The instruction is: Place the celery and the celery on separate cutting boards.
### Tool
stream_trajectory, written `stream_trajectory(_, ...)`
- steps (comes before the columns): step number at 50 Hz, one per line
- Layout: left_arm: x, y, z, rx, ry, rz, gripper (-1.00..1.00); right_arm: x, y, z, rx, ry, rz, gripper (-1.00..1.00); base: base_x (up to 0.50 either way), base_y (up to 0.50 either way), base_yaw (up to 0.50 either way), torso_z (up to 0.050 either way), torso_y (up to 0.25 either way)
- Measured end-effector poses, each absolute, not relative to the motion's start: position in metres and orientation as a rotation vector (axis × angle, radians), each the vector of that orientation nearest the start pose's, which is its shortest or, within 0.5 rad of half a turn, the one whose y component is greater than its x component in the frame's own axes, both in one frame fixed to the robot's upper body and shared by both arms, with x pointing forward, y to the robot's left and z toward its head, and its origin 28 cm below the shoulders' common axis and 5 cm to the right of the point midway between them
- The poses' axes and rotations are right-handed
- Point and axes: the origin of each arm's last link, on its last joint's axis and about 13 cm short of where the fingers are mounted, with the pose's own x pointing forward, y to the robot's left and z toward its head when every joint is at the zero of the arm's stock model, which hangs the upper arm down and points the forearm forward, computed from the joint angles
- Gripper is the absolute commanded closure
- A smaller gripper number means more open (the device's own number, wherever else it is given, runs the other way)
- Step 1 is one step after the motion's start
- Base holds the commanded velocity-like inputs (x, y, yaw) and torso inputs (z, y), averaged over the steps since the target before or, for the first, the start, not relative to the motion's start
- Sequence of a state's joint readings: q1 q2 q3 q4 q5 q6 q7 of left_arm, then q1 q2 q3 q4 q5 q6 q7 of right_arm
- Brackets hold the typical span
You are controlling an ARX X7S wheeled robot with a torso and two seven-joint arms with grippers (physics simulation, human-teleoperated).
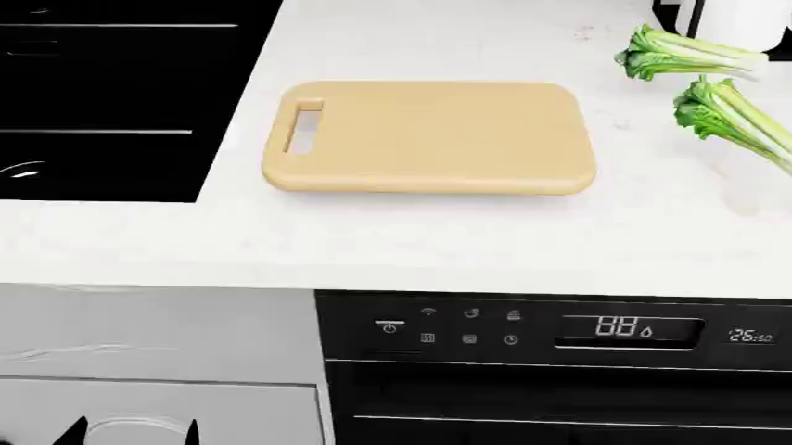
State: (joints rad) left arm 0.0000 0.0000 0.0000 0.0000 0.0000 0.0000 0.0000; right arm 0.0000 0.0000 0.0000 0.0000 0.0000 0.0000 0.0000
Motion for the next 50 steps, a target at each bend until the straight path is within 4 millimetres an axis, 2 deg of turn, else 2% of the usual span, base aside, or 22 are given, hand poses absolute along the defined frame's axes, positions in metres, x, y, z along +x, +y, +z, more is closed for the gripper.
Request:
stream_trajectory(21, 0.2109, 0.2050, 0.0116, 0.009, 0.018, -0.007, -1.00, 0.2096, -0.0957, 0.0110, 0.003, 0.018, 0.010, -1.00, 0.00, 0.00, 0.00, 0.000, 0.000)
stream_trajectory(50, 0.2112, 0.2051, 0.0089, 0.021, 0.038, -0.005, -1.00, 0.2117, -0.0964, 0.0090, -0.002, 0.036, 0.008, -1.00, 0.00, -0.50, 0.00, 0.000, 0.000)
